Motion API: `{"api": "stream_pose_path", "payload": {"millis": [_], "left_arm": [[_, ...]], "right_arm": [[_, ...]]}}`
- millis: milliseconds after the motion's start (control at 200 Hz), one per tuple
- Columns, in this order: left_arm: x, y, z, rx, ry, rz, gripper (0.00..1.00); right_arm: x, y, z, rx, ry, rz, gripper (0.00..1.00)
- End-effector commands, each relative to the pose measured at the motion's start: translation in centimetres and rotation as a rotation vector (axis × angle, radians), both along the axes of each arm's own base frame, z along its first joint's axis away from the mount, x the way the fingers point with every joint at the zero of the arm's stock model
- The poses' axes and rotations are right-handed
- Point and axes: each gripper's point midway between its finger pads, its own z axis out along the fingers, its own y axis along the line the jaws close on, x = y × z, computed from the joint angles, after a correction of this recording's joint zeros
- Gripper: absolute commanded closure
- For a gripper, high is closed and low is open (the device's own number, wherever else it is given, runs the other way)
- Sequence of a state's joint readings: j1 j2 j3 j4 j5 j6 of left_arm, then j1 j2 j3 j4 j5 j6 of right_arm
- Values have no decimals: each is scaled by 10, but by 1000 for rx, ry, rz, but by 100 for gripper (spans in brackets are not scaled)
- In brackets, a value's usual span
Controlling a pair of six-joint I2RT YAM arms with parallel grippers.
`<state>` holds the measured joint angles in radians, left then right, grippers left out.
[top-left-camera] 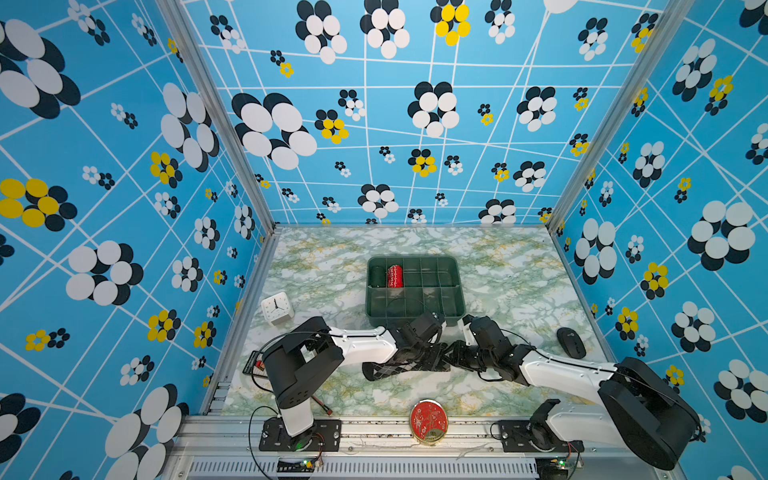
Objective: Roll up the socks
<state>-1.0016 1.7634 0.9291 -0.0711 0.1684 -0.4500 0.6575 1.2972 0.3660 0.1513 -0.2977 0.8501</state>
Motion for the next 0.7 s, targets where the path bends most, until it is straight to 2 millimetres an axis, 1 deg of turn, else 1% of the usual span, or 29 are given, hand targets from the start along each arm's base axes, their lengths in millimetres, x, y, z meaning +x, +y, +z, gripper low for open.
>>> {"api": "stream_pose_path", "payload": {"millis": [0,190,340,425,560,695], "left_arm": [[-11,22,-25,91,61,11,100],[-11,23,-25,92,61,11,100],[-10,23,-24,91,61,13,100],[-9,23,-24,89,61,15,100],[-9,22,-23,85,60,12,100],[-8,20,-22,82,59,12,100]], "right_arm": [[-4,-3,-12,-5,27,-6,68],[-4,3,-16,15,43,12,69],[-2,3,-11,23,28,14,71],[-3,2,-7,21,19,11,75],[-2,0,0,23,-2,7,90],[-2,-1,4,24,-12,8,96]]}}
